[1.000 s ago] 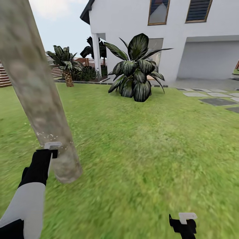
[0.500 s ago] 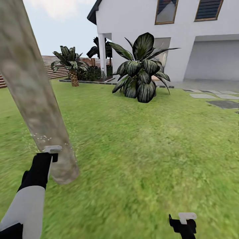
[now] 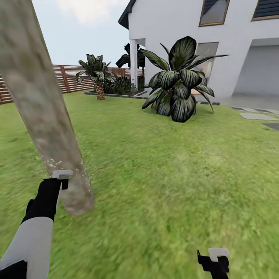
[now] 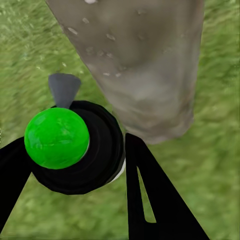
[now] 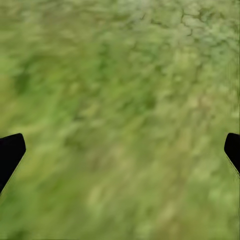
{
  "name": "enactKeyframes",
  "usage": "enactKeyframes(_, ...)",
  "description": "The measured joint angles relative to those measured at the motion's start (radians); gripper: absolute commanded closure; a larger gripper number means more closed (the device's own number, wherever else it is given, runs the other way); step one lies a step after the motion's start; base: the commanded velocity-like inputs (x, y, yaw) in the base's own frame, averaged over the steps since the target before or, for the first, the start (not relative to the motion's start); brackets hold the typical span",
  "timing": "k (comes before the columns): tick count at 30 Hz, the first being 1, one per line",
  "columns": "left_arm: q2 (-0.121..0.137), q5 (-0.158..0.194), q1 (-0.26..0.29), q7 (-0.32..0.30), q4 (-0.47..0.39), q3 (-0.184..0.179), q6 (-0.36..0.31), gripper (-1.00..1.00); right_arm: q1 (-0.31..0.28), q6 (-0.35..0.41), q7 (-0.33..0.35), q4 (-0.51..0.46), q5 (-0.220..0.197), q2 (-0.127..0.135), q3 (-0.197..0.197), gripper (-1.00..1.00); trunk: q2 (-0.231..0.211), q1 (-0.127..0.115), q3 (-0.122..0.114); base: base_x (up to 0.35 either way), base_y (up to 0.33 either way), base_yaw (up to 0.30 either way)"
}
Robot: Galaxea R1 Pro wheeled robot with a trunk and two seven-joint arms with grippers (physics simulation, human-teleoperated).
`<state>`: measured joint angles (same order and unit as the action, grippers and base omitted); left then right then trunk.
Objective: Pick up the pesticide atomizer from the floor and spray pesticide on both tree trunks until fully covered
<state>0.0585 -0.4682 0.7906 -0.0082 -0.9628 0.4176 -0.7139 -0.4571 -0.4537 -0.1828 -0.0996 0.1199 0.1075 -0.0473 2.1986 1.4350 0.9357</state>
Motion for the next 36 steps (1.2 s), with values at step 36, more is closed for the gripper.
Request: enactKeyframes(36, 0.001, 0.005, -0.082, -0.001, 0.004, 0.009, 0.005, 1.0, 0.0, 0.0, 0.0, -0.001, 0.0, 0.0, 0.0, -1.0, 0.0, 0.001, 0.0, 0.082, -0.225, 0.013)
